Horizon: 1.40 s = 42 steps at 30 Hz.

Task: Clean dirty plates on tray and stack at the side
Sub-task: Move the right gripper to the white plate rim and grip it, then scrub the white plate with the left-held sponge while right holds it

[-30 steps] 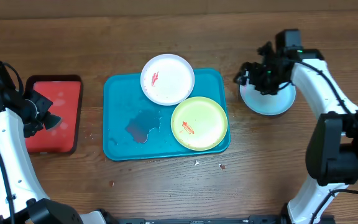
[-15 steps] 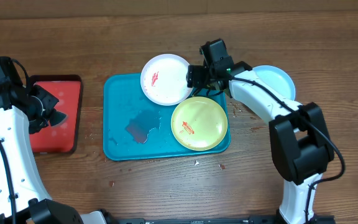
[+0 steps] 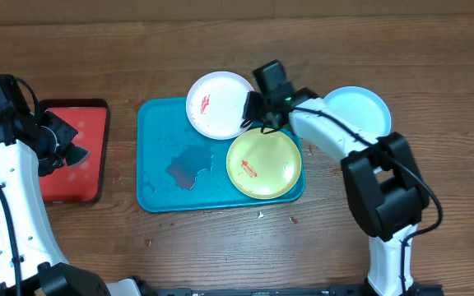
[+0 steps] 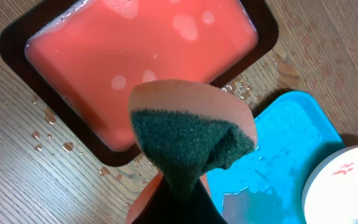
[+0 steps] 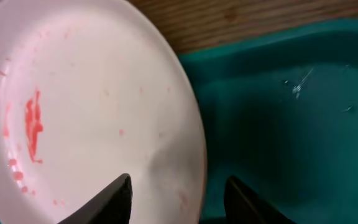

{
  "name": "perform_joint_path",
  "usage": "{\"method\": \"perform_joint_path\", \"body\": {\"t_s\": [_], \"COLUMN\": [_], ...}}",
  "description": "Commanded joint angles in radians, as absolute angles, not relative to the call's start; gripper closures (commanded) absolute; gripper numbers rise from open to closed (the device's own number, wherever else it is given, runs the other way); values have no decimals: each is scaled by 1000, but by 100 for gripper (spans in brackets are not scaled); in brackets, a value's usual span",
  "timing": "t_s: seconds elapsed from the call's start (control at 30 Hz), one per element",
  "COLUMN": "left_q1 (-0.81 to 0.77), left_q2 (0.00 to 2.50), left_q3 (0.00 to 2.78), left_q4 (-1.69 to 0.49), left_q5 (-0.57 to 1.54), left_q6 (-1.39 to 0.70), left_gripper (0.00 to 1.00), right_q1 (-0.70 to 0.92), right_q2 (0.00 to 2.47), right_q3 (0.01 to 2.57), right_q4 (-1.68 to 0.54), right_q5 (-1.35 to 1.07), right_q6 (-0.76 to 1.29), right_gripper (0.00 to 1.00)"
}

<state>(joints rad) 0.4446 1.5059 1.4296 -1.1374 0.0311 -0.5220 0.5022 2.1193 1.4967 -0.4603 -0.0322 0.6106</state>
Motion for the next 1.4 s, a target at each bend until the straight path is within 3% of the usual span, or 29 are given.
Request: {"method": "perform_joint_path", "body": {"t_s": [0.0, 0.1, 0.27, 0.4, 0.53, 0.67, 1.07, 1.37], "left_q1": [437, 437, 437, 437, 437, 437, 432, 216], "left_q2": [1512, 1512, 1512, 1512, 1512, 1512, 1512, 1526], "left_q3": [1433, 1433, 1433, 1433, 1433, 1433, 1433, 1433], "left_q4": [-1140, -1140, -1140, -1140, -1140, -1137, -1134, -1108], "left_q5": [46, 46, 46, 46, 46, 46, 132, 279], "left_q6": [-527, -527, -527, -527, -527, -516, -466, -283], "left_gripper": [96, 96, 96, 96, 96, 96, 96, 96], "right_q1": [525, 525, 529, 535, 548, 591, 704, 707], "right_q2": [2149, 2155, 2157, 2168, 2170, 2170, 2170, 2170], "right_q3": [1499, 1499, 1499, 1499, 1499, 1500, 1546, 1545], "right_q4": [-449, -450, -437, -416, -412, -374, -506, -651], "right_q5": [78, 78, 78, 78, 62, 1, -121, -76], "right_q6": [629, 628, 621, 621, 598, 475, 445, 537], "right_gripper": [51, 51, 74, 74, 96, 96, 96, 96]}}
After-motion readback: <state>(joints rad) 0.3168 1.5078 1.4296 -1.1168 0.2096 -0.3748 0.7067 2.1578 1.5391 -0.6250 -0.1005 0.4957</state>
